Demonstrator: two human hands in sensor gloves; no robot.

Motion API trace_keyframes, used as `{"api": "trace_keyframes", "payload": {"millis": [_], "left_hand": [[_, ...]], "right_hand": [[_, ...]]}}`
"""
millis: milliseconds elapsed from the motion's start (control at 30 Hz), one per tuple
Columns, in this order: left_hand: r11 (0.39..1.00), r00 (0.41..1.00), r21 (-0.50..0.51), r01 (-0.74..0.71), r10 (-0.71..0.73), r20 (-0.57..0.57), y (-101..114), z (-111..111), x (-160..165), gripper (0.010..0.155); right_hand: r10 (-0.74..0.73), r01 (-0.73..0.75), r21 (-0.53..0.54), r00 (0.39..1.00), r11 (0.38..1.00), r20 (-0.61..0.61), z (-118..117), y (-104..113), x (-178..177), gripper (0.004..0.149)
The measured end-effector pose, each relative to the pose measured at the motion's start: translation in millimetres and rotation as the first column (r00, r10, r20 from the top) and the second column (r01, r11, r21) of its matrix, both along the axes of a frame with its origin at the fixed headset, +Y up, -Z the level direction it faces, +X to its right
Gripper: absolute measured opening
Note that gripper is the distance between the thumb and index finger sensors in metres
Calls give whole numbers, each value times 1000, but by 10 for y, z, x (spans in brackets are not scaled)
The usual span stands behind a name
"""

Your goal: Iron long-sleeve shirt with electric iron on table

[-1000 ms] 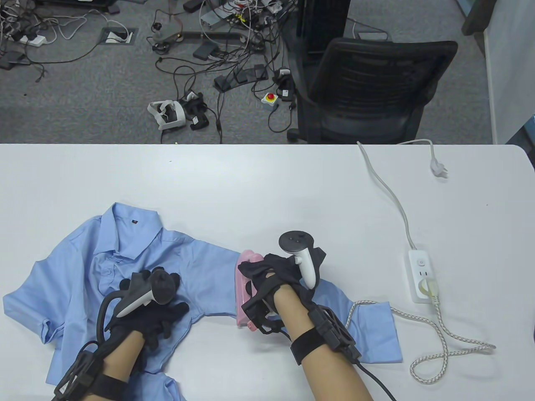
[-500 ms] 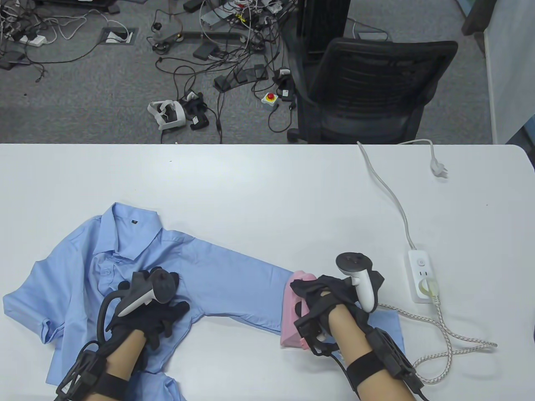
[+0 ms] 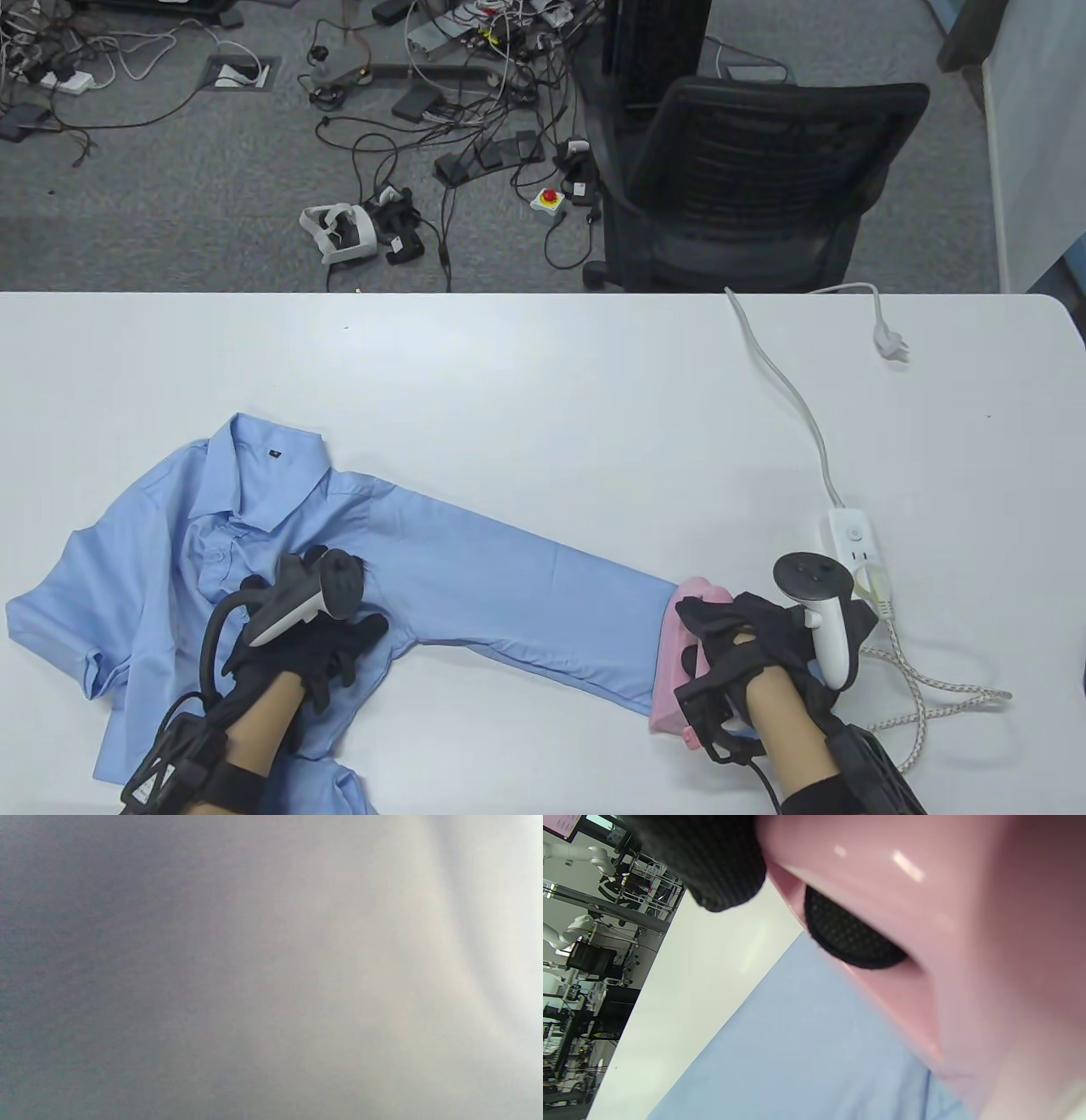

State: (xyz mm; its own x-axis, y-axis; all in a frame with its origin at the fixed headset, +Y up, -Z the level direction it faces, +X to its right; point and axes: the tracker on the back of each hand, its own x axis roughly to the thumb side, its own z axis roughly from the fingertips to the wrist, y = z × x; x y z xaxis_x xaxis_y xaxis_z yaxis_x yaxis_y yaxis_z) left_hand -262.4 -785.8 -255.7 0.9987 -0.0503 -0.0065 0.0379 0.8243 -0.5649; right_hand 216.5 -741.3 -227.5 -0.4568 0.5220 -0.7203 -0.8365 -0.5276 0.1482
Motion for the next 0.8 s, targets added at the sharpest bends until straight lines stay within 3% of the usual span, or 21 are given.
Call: {"api": "trace_keyframes", "payload": {"millis": [100,233,367,533,700,800], "left_hand": [[983,998,183,-26,15,60,115,37,73,75],[987,999,157,-38,33,35,66,-25,86,76],[999,998,-26,-38,36,-41,-88,-80,-69,79],[1000,994,10,-26,27,-103,-52,-108,-177,77],[999,992,27,27,-23,-122,-41,-104,-187,77],[998,986,35,45,-39,-159,-44,-124,-266,78]], "right_hand": [[95,-96,-19,995,995,-30,-5,31,105,64],[111,-111,-8,994,994,-15,-4,31,200,64],[107,-107,-16,994,994,-8,-19,38,227,64],[110,-111,7,994,994,15,-113,36,188,64],[203,-203,32,979,979,-9,-223,67,22,64],[165,-163,87,986,983,-9,-293,170,-142,65]]}}
